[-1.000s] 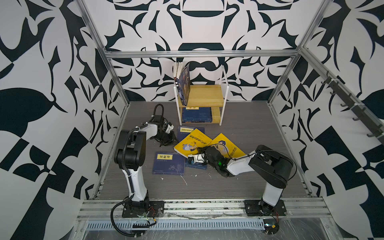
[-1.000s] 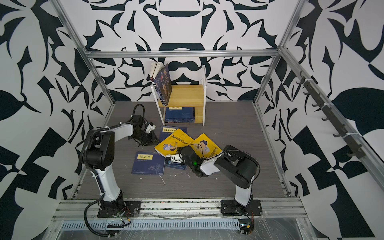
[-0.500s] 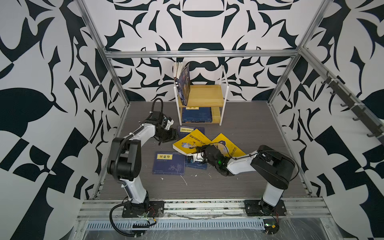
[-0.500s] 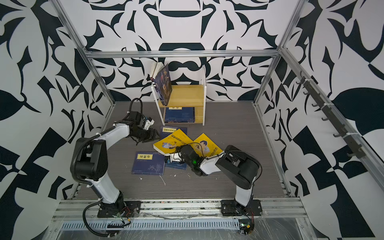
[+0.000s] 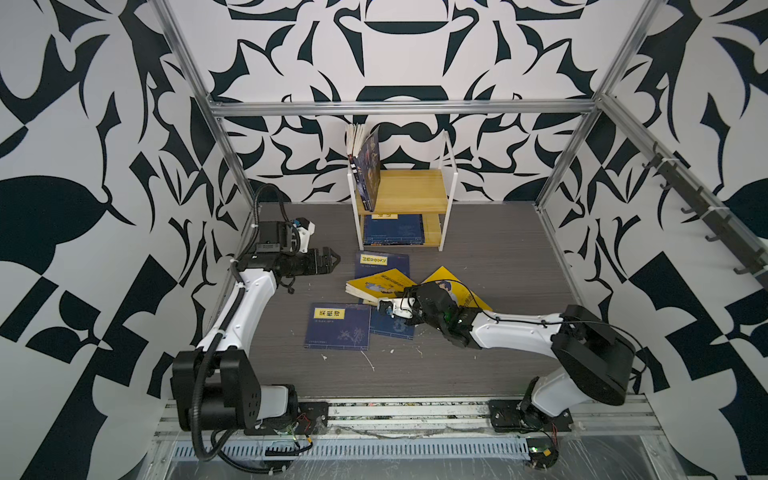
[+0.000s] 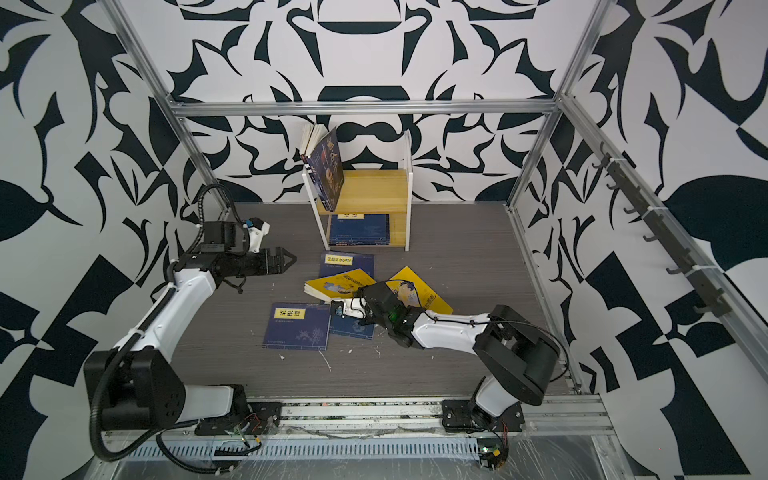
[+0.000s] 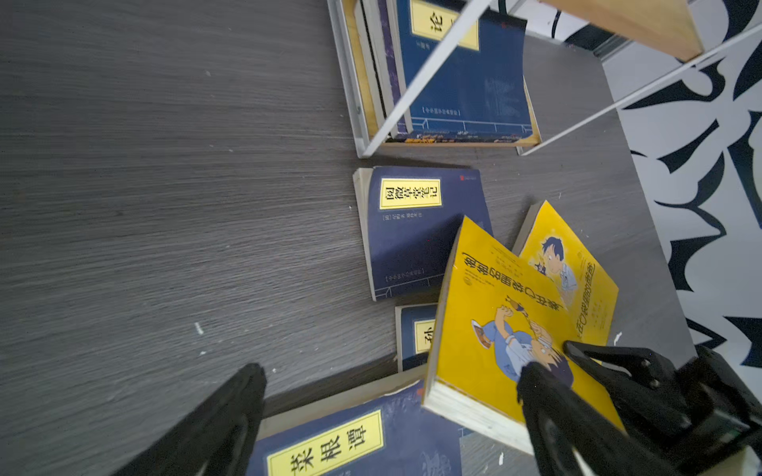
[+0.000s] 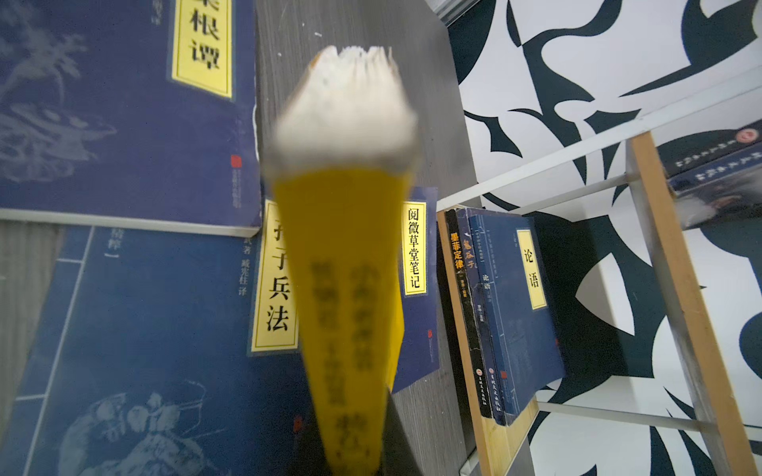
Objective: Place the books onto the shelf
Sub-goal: 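Lift the yellow book upright with the right gripper and carry it to the shelf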
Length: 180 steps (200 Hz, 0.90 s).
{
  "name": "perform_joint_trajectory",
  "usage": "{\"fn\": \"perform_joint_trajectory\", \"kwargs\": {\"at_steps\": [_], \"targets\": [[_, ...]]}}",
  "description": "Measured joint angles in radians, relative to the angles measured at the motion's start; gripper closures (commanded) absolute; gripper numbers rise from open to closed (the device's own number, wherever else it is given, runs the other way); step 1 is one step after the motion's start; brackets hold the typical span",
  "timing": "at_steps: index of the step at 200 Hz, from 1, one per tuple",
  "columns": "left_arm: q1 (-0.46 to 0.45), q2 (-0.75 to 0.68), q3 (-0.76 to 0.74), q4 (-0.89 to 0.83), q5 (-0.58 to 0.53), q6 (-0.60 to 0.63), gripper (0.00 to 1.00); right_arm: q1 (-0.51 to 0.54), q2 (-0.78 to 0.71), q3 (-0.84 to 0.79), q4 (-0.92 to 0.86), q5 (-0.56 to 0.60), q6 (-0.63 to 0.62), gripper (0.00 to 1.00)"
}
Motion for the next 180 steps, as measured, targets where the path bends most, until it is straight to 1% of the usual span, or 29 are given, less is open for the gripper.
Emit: {"fn": "perform_joint_trajectory", "kwargs": {"at_steps": [16,39,71,115,137,155,180], "targets": [[0.019,-0.068,-0.019,0.003,-0.014,0.008,0.00,-0.010,-0.046,0.019,-0.044,-0.010,0.053,1.00],[0.023,-0.179,-0.048,0.000,-0.036,0.034,0.00,-0.032,-0.110,0.058,-0.102,-0.039,0.140,1.00],[0.036,-0.284,-0.119,-0.001,-0.050,0.055,0.00,-0.063,-0.161,0.116,-0.147,-0.046,0.264,1.00],[0.126,-0.372,-0.258,0.027,-0.012,0.024,0.00,-0.082,-0.170,0.188,-0.178,-0.031,0.436,1.00],[0.137,-0.401,-0.277,0.053,0.004,0.016,0.00,-0.082,-0.167,0.260,-0.240,0.024,0.539,1.00],[0.137,-0.412,-0.288,0.092,0.025,0.013,0.00,-0.079,-0.159,0.362,-0.307,0.091,0.639,1.00],[0.127,-0.418,-0.318,0.129,0.037,0.021,0.00,-0.079,-0.163,0.470,-0.323,0.180,0.758,1.00]]}}
